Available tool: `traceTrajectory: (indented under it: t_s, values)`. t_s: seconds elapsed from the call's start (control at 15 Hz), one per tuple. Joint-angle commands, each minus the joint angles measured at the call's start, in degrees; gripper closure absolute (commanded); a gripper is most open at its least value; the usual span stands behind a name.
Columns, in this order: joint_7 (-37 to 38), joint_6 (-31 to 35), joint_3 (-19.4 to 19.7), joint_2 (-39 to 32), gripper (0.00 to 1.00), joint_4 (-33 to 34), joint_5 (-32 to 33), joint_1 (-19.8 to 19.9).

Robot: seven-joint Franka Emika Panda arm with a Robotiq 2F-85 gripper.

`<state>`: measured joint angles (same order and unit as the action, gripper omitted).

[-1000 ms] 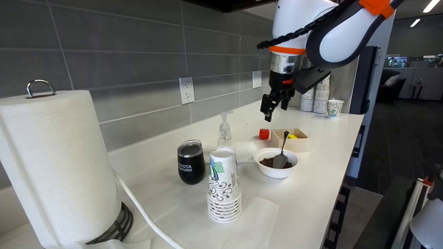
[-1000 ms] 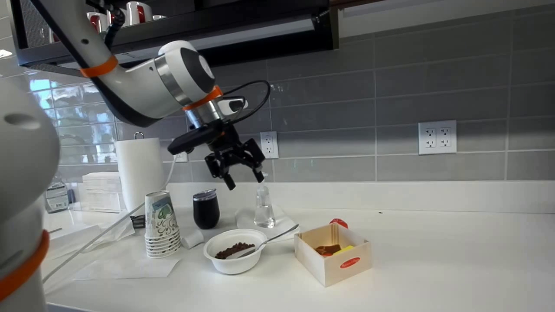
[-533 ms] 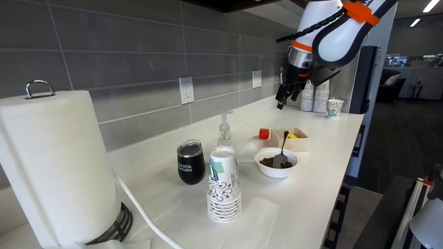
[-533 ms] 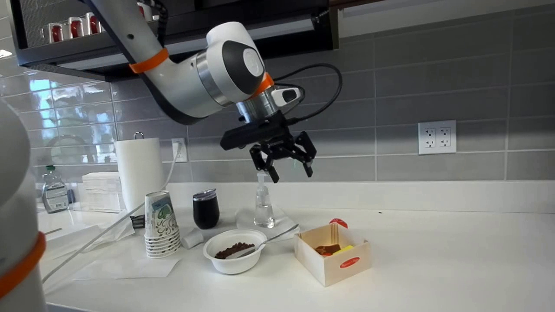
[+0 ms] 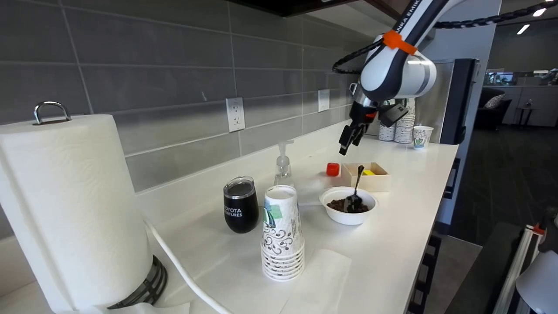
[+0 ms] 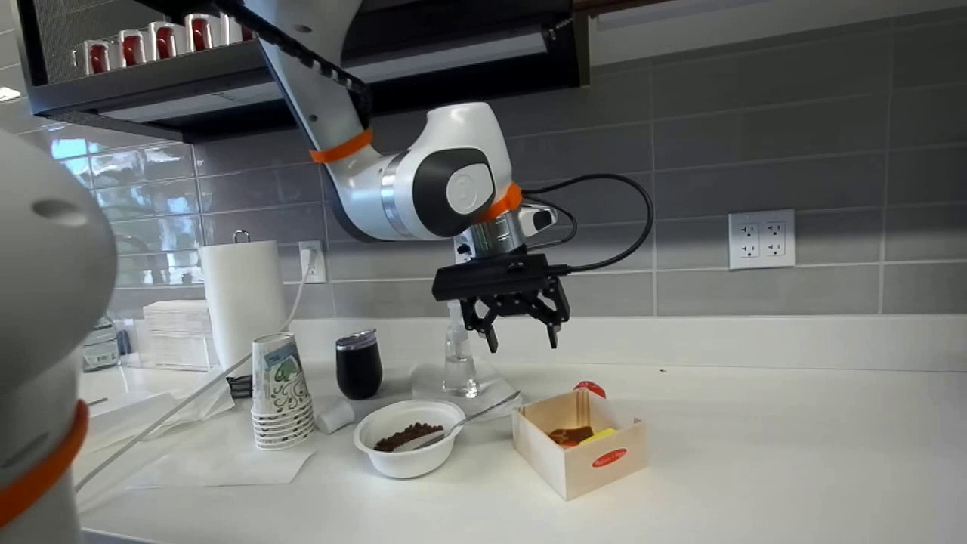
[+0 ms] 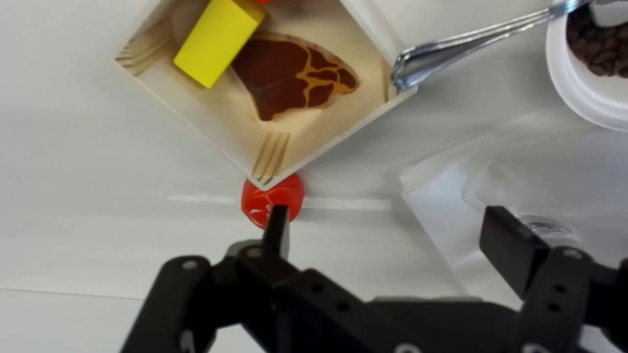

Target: Fold the napkin on the right side of the paper cups halfway and put the orange ball in the wooden box

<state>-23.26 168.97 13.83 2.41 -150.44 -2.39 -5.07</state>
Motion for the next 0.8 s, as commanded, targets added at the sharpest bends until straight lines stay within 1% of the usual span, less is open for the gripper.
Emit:
traceTrajectory:
  t_s: [0.0,0.13,0.4,0.47,0.53,0.6,0.73]
  values:
    - [-11.98,-4.26,0.18,-5.67,0.0,8.0,-11.6,-1.63]
    - [-15.88,-6.64,-0.27,-7.88,0.0,11.49,-14.81,-0.36]
    - [-20.02,-12.34,0.04,-12.32,0.0,17.75,-17.92,2.38]
    - [-22.93,-13.95,-0.52,-12.88,0.0,18.78,-19.78,3.46]
    - [-18.0,-10.63,0.02,-10.12,0.0,14.77,-15.96,1.83]
    - [-18.13,-11.62,-4.76,-10.7,0.0,15.8,-15.05,7.31]
    - [-19.22,-12.14,-4.84,-11.76,0.0,16.95,-15.44,7.94]
